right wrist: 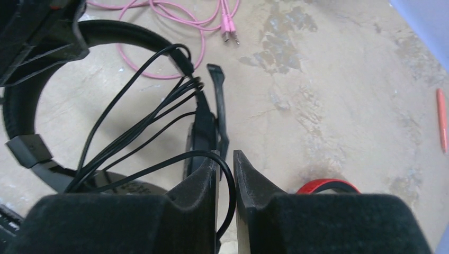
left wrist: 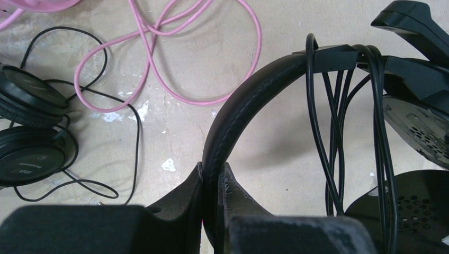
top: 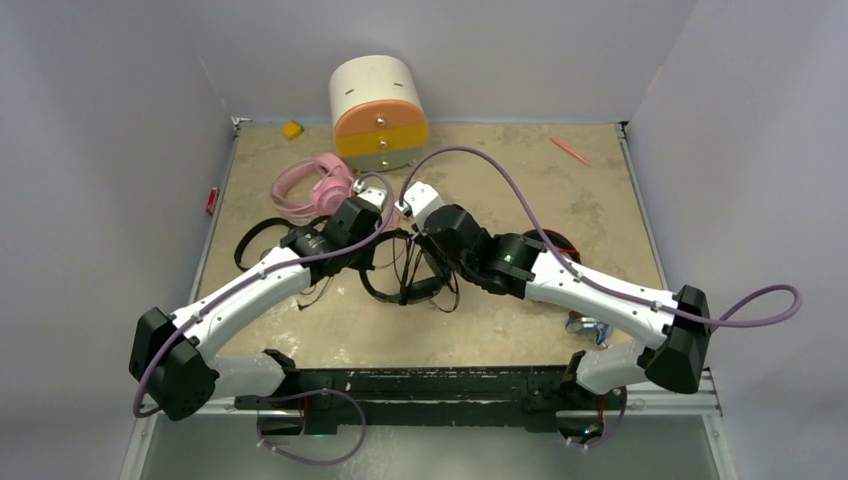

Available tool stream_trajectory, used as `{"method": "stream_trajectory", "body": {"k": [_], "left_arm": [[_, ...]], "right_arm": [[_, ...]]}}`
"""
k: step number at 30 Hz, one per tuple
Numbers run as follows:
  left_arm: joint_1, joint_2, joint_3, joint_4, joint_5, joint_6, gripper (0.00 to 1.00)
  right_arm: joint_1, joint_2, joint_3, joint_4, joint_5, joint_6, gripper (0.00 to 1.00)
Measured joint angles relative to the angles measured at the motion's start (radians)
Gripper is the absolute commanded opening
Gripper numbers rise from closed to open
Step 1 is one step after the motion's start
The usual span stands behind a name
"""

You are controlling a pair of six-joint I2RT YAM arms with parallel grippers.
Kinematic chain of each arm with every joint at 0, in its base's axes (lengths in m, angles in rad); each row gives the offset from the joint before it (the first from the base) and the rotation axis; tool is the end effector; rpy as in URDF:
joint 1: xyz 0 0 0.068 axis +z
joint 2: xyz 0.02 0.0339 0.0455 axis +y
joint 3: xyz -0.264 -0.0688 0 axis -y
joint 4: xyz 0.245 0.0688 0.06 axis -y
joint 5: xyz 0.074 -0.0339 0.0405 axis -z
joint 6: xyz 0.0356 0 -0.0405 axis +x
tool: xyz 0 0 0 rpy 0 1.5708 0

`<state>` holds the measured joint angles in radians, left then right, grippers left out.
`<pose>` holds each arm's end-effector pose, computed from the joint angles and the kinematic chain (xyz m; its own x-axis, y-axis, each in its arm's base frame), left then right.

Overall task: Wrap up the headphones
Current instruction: Wrap the headphones cable around the headphones.

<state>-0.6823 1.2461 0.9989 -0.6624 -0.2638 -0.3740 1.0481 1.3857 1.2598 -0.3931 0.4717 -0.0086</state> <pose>0.2034 -0.1533 0.2764 -0.7472 0.1527 -0.6468 0.2272 0.9733 -0.0328 0.1707 0.2638 0.3493 -0.2427 -0.4365 -0.8663 -0.5770 0.7829 -0.2328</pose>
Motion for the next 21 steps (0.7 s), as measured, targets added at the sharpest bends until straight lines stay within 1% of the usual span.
{"method": "stream_trajectory", "body": {"k": [7, 12, 14, 15, 21], "left_arm": [[-0.006, 0.000, -0.009, -0.005, 0.026, 0.001, 0.00], [-0.009, -0.002, -0.019, -0.017, 0.059, 0.007, 0.00], [-0.014, -0.010, -0.031, -0.011, 0.084, 0.011, 0.00], [-0.015, -0.016, -0.035, -0.012, 0.097, 0.012, 0.00], [-0.019, -0.085, -0.049, -0.006, 0.185, 0.016, 0.00]], "right_arm": [[0.000, -0.027, -0.055, 0.065, 0.071, -0.030, 0.18], [-0.020, -0.027, -0.056, 0.084, 0.074, -0.044, 0.20], [-0.049, -0.030, -0.058, 0.095, 0.029, -0.045, 0.16], [-0.066, -0.034, -0.062, 0.101, 0.000, -0.043, 0.15], [-0.159, -0.060, -0.094, 0.124, -0.244, -0.037, 0.16]]}}
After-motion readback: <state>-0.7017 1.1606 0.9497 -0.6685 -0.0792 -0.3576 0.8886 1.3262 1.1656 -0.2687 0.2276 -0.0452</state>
